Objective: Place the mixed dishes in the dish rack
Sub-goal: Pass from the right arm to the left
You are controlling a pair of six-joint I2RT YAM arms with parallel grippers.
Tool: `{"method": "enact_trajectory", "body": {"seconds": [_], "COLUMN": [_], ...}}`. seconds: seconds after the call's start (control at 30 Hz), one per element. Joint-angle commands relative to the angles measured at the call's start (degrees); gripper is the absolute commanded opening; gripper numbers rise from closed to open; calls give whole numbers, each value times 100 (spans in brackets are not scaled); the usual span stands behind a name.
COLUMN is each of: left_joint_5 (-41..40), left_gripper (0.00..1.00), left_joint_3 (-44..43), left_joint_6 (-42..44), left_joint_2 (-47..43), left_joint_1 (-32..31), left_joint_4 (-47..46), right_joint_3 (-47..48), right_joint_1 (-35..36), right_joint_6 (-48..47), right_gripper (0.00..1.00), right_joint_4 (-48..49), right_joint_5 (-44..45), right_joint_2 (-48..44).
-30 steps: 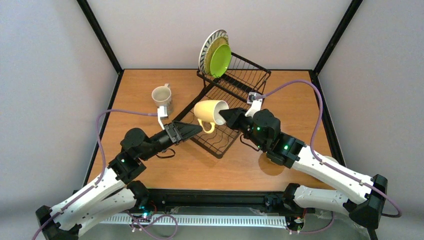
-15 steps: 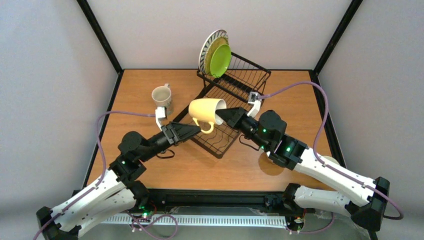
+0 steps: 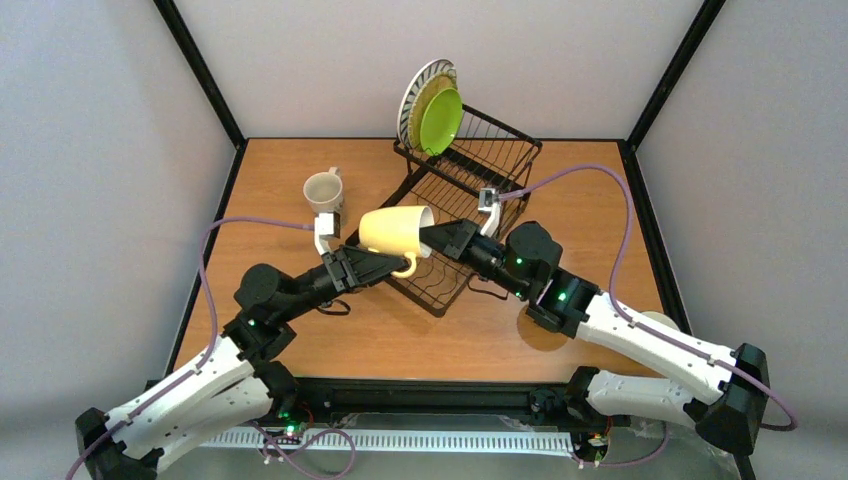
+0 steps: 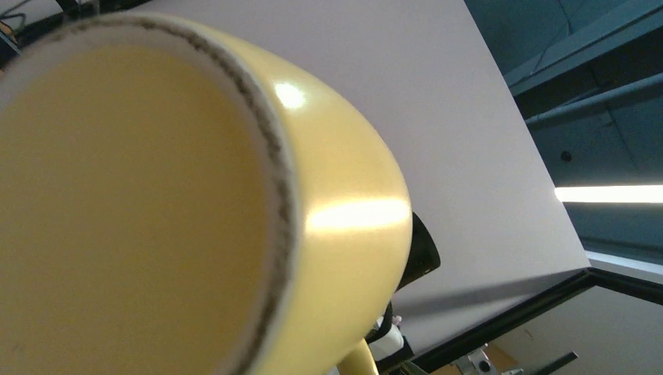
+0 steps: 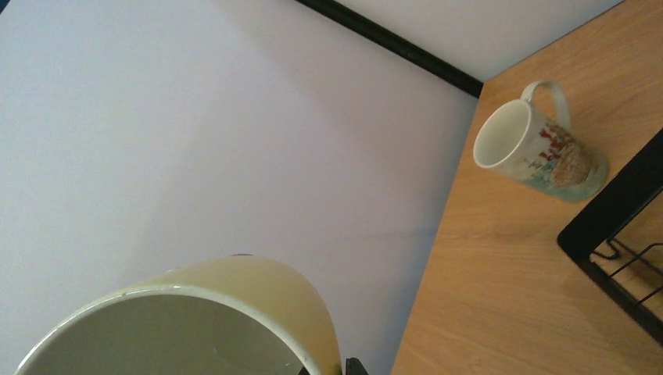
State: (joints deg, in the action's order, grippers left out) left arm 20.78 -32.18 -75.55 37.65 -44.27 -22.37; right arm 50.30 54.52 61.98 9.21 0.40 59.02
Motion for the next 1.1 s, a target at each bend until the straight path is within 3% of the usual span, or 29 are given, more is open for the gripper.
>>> {"method": "enact_trajectory", "body": {"seconds": [0.0, 0.53, 0.87, 1.07], "left_joint_5": [304, 397, -302, -553], "left_gripper": [100, 99, 81, 80], "left_joint_3": [-28, -136, 175, 105], "left_joint_6": [-153, -325, -885, -1155], "left_joint_2": [14, -9, -311, -322], "left_joint_1": [-38, -44, -38, -39], "left_joint_4": [-457, -459, -387, -279], "right_joint_3": [-10, -99, -387, -434], "right_joint_1": [41, 41, 49, 47], "right_joint_6": [310, 124, -332, -675], "right_gripper": [2, 2, 2, 2], "right_joint_4": [756, 906, 957, 946], "right_joint_5": [-427, -910, -875, -908], "right_joint_2": [74, 305, 155, 174]}}
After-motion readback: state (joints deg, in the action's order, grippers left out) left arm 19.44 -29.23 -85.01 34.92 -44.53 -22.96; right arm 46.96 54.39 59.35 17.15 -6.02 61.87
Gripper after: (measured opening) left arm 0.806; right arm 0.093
